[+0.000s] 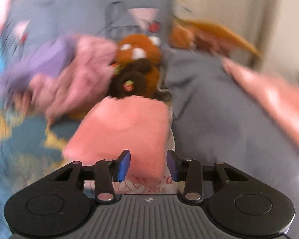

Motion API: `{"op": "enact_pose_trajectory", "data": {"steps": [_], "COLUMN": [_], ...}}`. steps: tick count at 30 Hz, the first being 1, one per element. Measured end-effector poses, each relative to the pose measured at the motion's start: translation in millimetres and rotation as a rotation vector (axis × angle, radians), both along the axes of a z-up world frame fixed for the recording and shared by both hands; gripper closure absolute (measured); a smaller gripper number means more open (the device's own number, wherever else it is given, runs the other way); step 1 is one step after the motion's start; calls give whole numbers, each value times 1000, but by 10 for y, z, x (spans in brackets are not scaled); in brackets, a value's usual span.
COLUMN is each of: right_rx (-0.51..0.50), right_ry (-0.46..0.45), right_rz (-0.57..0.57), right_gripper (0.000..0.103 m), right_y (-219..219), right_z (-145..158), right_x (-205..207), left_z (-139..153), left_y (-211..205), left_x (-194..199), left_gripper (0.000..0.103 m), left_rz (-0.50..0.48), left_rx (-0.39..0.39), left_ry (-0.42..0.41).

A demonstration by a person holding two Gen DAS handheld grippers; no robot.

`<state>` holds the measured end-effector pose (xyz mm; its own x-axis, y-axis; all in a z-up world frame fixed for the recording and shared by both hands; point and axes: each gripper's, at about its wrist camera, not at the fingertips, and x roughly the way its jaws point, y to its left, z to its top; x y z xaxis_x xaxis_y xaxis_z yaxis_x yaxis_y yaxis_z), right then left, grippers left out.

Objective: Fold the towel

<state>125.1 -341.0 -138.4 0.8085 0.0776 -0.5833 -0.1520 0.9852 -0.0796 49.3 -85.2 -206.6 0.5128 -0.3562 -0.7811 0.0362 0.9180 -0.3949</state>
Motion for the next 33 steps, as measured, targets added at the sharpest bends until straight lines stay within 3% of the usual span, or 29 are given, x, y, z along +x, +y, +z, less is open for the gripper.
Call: {"op": "enact_pose_trajectory", "data": {"steps": [4, 10, 14, 16, 23, 27, 33], "right_rx": [80, -48, -18, -26, -7, -25, -55], "right_ry": [32, 127, 142, 128, 22, 3, -19], "right_rz": [-76, -68, -85, -86, -106, -79, -67], "right_gripper": [63, 63, 63, 63, 60, 57, 46], "right_y": [-100, 28, -17, -9, 75, 212, 348], "right_z": [-73, -298, -259, -217, 9, 61, 82], "right_x": [175, 347, 362, 345, 317, 351, 391], "left_z": [3, -8, -5, 1, 22, 35, 61], "left_y": [-49, -67, -76, -84, -117, -126, -139], "left_x": [-16, -20, -22, -28, -48, -58, -73], "left_gripper": [51, 50, 49, 44, 43, 37, 29], "left_rz": [-15, -19, -25, -28, -44, -46, -52], "left_rx": [23, 45, 62, 70, 81, 95, 101], "left_ry": [-6, -10, -20, -27, -41, -52, -68]}}
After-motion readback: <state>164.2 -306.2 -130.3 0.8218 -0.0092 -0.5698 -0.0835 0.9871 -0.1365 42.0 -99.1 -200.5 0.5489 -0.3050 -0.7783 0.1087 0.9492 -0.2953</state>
